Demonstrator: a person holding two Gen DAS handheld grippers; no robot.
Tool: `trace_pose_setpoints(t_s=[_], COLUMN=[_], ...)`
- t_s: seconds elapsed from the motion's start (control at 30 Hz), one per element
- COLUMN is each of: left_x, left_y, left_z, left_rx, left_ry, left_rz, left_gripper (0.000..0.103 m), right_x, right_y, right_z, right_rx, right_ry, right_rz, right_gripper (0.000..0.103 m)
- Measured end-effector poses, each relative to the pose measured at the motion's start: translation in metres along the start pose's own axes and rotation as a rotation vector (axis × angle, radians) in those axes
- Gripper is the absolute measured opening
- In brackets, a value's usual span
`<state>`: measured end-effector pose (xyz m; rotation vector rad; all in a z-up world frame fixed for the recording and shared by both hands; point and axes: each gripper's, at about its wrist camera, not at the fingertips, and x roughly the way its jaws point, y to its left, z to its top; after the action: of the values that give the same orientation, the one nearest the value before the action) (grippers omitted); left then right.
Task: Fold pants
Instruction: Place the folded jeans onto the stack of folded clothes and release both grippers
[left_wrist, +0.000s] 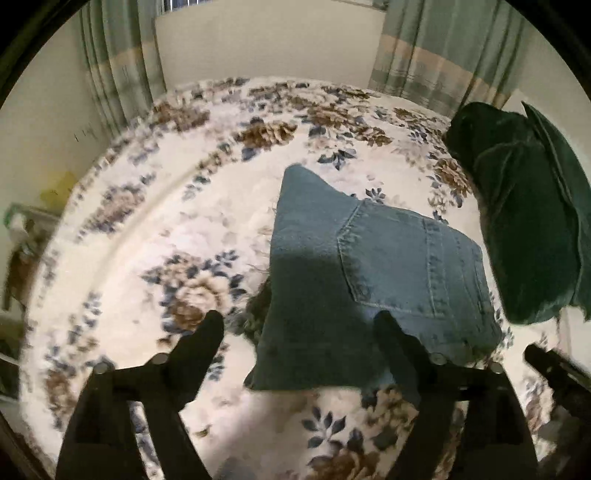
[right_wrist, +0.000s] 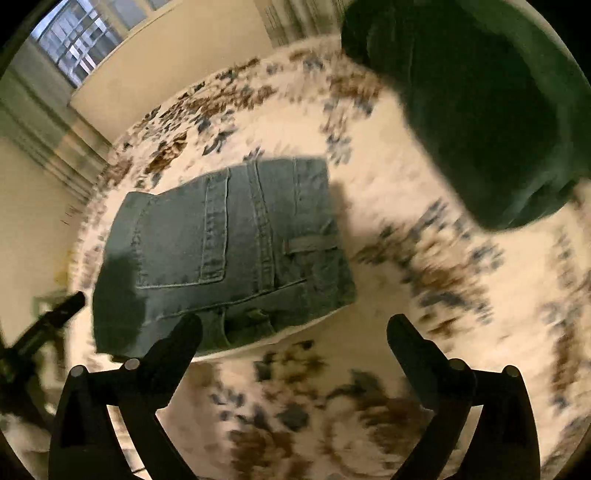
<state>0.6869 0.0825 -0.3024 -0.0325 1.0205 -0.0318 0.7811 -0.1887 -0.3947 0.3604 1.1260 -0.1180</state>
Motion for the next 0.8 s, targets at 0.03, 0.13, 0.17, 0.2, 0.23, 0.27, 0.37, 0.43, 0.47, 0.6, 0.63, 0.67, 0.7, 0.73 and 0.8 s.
trace_pose_setpoints(t_s=[0.03, 0.13, 0.17, 0.2, 0.23, 0.27, 0.37, 0.43, 0.47, 0.6, 0.63, 0.67, 0.7, 0.73, 0.8], left_x=[-0.01, -0.047, -0.061, -0.075, -0.086, -0.102, -0.143, -0.169, -0.182, -0.237, -0.25, -0.266, -0.277, -0.291, -0.314], left_y=[-0.003, -0.01, -0.012, -0.014, -0.016, -0.018, -0.022, -0.023, -0.024, -0.028, -0.03, -0.032, -0.035, -0.038, -0.045], left_z=[-0.002, -0.007, -0.009, -0.012, -0.014, -0.018, -0.031, -0.04, -0.045, -0.069, -0.075, -0.082, -0.088, -0.096, -0.11], left_rx=[0.009, 0.022, 0.029, 0.034, 0.039, 0.042, 0.039, 0.032, 0.029, 0.016, 0.013, 0.011, 0.012, 0.017, 0.018], left_ry=[-0.012, -0.054, -0.071, -0.09, -0.105, -0.128, -0.176, -0.198, -0.207, -0.248, -0.257, -0.268, -0.276, -0.288, -0.302], left_rz=[0.017, 0.045, 0.05, 0.059, 0.068, 0.073, 0.085, 0.096, 0.088, 0.085, 0.086, 0.085, 0.083, 0.081, 0.074], left_gripper=[0.088, 0.088, 0.089, 0.089, 0.089, 0.089, 0.088, 0.088, 0.088, 0.088, 0.088, 0.088, 0.088, 0.088, 0.089], right_x=[-0.015, -0.06, -0.075, -0.088, -0.103, -0.116, -0.162, -0.192, -0.209, -0.27, -0.286, -0.304, -0.321, -0.339, -0.371], right_y=[0.004, 0.015, 0.018, 0.021, 0.022, 0.025, 0.029, 0.031, 0.032, 0.03, 0.028, 0.027, 0.025, 0.023, 0.022], right_z=[-0.003, -0.012, -0.016, -0.02, -0.024, -0.028, -0.044, -0.055, -0.062, -0.092, -0.099, -0.108, -0.117, -0.126, -0.143], right_rx=[-0.024, -0.08, -0.091, -0.103, -0.116, -0.12, -0.14, -0.153, -0.165, -0.192, -0.197, -0.203, -0.209, -0.214, -0.234], right_ry=[-0.028, -0.107, -0.122, -0.137, -0.154, -0.163, -0.198, -0.22, -0.235, -0.278, -0.291, -0.305, -0.317, -0.331, -0.363], right_rz=[-0.034, -0.124, -0.139, -0.154, -0.16, -0.164, -0.159, -0.154, -0.152, -0.139, -0.136, -0.133, -0.127, -0.121, -0.114], right_gripper=[0.102, 0.103, 0.103, 0.103, 0.103, 0.103, 0.103, 0.103, 0.103, 0.103, 0.103, 0.103, 0.103, 0.103, 0.103])
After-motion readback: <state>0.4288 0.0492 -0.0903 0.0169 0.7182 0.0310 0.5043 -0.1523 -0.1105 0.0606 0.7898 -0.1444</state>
